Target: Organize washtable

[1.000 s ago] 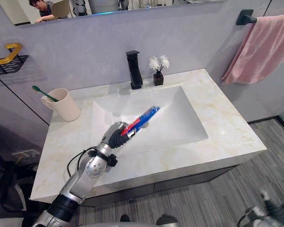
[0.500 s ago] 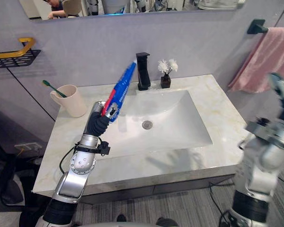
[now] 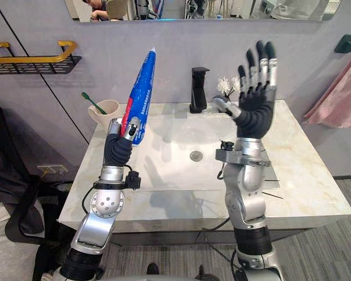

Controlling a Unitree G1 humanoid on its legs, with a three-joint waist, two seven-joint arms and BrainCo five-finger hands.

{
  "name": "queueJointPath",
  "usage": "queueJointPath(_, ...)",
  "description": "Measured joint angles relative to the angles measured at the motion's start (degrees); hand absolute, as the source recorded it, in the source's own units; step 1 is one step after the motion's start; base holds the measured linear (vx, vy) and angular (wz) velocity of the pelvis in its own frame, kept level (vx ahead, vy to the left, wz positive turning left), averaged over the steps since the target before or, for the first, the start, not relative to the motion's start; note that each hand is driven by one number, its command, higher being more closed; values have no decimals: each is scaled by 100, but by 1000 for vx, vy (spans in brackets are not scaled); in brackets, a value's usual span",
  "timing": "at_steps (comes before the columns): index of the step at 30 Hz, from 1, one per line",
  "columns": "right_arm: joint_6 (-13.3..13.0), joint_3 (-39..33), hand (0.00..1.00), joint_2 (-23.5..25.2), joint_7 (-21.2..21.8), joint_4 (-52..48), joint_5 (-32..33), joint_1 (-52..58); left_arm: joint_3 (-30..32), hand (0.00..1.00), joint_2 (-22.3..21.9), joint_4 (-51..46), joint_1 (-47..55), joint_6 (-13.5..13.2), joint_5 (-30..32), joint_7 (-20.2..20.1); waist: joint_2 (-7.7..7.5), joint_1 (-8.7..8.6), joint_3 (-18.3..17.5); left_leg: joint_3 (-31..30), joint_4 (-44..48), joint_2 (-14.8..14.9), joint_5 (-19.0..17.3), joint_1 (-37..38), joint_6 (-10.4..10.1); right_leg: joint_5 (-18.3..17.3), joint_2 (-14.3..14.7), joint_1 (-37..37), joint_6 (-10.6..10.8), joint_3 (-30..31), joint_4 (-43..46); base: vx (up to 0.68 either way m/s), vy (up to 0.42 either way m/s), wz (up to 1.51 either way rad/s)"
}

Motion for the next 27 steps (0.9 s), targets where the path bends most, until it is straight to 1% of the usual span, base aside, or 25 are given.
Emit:
queueJointPath(2, 66, 124, 0, 50, 14, 111, 96, 4, -11, 100, 0, -2, 1, 0, 0, 90, -1, 7, 0, 0, 0, -13, 7, -4, 10, 6, -15, -1, 10, -2, -4, -16, 7, 2)
queueJointPath(6, 158, 489, 0, 202, 56, 476, 552, 5, -121, 100, 1, -2, 1, 5, 7, 140, -9, 14, -5, 0, -1, -31, 15, -24, 20, 23, -31, -5, 30, -3, -35, 0, 0, 0)
queueJointPath(7, 176, 627, 0, 205, 70, 571, 809, 5, -200, 100, 2, -2, 1, 12, 15, 197, -9, 15, -5, 0, 0, -32, 28, -38, 23, 34, -31, -6, 35, -4, -60, 0, 0, 0)
queueJointPath(9, 190, 739, 0, 206, 91, 672, 1019, 5, -302, 100, 2, -2, 1, 24, 22, 198, -9, 13, -5, -2, -1, -31, 28, -46, 23, 37, -29, -10, 34, -6, -68, 0, 0, 0)
queueJointPath(10, 202, 798, 0, 206, 177, 741, 1221, 5, -393, 100, 2, -2, 1, 45, 62, 198, -9, 13, -5, -3, -1, -30, 29, -50, 23, 38, -28, -10, 34, -7, -73, 0, 0, 0)
queueJointPath(12, 216, 928, 0, 206, 219, 775, 1489, 4, -501, 100, 5, 1, 1, 71, 164, 193, -9, 10, -5, -3, -1, -29, 29, -57, 23, 38, -26, -13, 34, -7, -81, 0, 0, 0)
queueJointPath(13, 221, 984, 0, 202, 338, 842, 1762, 2, -549, 100, 10, 3, -1, 109, 250, 185, -11, -4, -6, -1, -1, -27, 29, -58, 23, 39, -24, -16, 34, -5, -81, 0, 0, 0)
queueJointPath(15, 248, 1040, 0, 189, 438, 967, 2083, -1, -646, 100, 17, 47, -2, 122, 260, 179, -11, 3, -7, 0, -1, -24, 29, -63, 23, 41, -21, -22, 31, -4, -81, 0, 0, 0)
queueJointPath(16, 254, 1078, 0, 184, 442, 993, 2140, -4, -666, 100, 20, 59, -2, 125, 266, 175, -12, 3, -7, 0, -1, -22, 29, -66, 23, 43, -19, -25, 30, -3, -81, 0, 0, 0)
queueJointPath(18, 340, 1224, 0, 174, 591, 1107, 2507, -44, -718, 100, 86, 79, -3, 144, 368, 73, -14, 2, -8, 16, -1, -15, 32, -74, 19, 58, -13, -41, 30, 10, -81, -24, -14, -3)
queueJointPath(19, 367, 1258, 0, 169, 641, 1112, 2570, -46, -736, 100, 100, 90, -3, 144, 413, 49, -14, 5, -8, 17, -1, -15, 33, -74, 20, 60, -13, -42, 32, 12, -81, 0, 0, 0)
queueJointPath(21, 400, 1492, 0, 111, 742, 1125, 2840, -150, -871, 100, 228, 213, -14, 140, 467, 1, -22, 7, -14, 39, -2, -15, 35, -75, 22, 71, -14, -52, 37, 32, -81, -26, -9, -5)
queueJointPath(24, 441, 1719, 0, 44, 967, 1153, 3189, -443, -1001, 100, 395, 441, -22, 144, 520, -210, -48, 9, -30, 105, -2, -11, 37, -77, 25, 97, -14, -87, 46, 107, -83, -34, -1, -11)
queueJointPath(26, 442, 1769, 0, 26, 1055, 1212, 3396, -488, -1056, 100, 422, 474, -38, 133, 521, -210, -76, 11, -47, 123, -2, -16, 38, -77, 27, 106, -20, -92, 52, 124, -86, -15, 1, -4)
queueJointPath(27, 442, 1786, 0, -21, 1082, 1244, 3473, -488, -1062, 100, 445, 500, -72, 133, 521, -275, -91, 13, -57, 123, -2, -19, 43, -77, 34, 109, -23, -92, 55, 124, -85, 0, 0, 0)
